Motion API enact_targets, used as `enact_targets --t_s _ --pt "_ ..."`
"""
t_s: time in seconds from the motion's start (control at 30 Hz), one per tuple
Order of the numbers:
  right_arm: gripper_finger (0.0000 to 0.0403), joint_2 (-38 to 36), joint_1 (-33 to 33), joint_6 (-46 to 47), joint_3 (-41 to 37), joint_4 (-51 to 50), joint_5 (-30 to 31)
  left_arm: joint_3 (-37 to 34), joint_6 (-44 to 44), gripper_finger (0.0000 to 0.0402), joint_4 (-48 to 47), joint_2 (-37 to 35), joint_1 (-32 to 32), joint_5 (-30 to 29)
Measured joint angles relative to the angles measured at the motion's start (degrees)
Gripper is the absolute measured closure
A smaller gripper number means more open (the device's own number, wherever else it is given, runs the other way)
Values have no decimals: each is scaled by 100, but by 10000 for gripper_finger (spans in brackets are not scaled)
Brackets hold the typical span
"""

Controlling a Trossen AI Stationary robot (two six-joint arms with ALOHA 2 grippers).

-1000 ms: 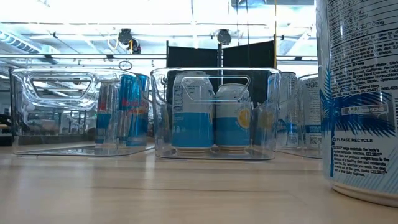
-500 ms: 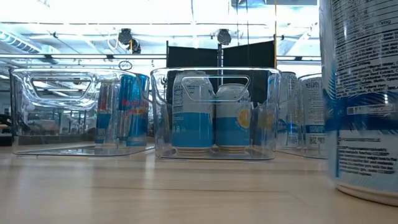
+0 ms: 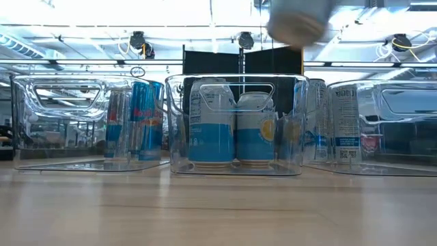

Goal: Sort soda cans
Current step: Put the left white soda can into the right transparent bin

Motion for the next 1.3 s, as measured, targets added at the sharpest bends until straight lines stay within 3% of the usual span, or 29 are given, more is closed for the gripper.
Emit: enact_targets --t_s 0.17,0.27,0.4,0.57,0.83,0.97,1.3 --pt "155 -453 -59 -2 -5 -10 1007 0 -1 41 0 0 -1 0" --pt "155 -715 -219 -194 -280 5 1152 0 0 41 2 0 1 -1" --pt "155 -1296 -374 -45 -1262 -1 1113 0 -2 41 1 0 1 -1" --pt "155 -2421 -387 807 -2825 -18 881 0 -1 41 2 0 0 -1" --pt "150 -3670 -739 1873 -4840 26 -170 0 -2 41 0 0 1 -221" --pt "144 -3724 -1143 1618 -5174 49 -506 0 0 41 0 0 4 -429" --pt "141 -3341 -2232 -81 -5227 254 -834 0 0 41 3 0 84 -574"
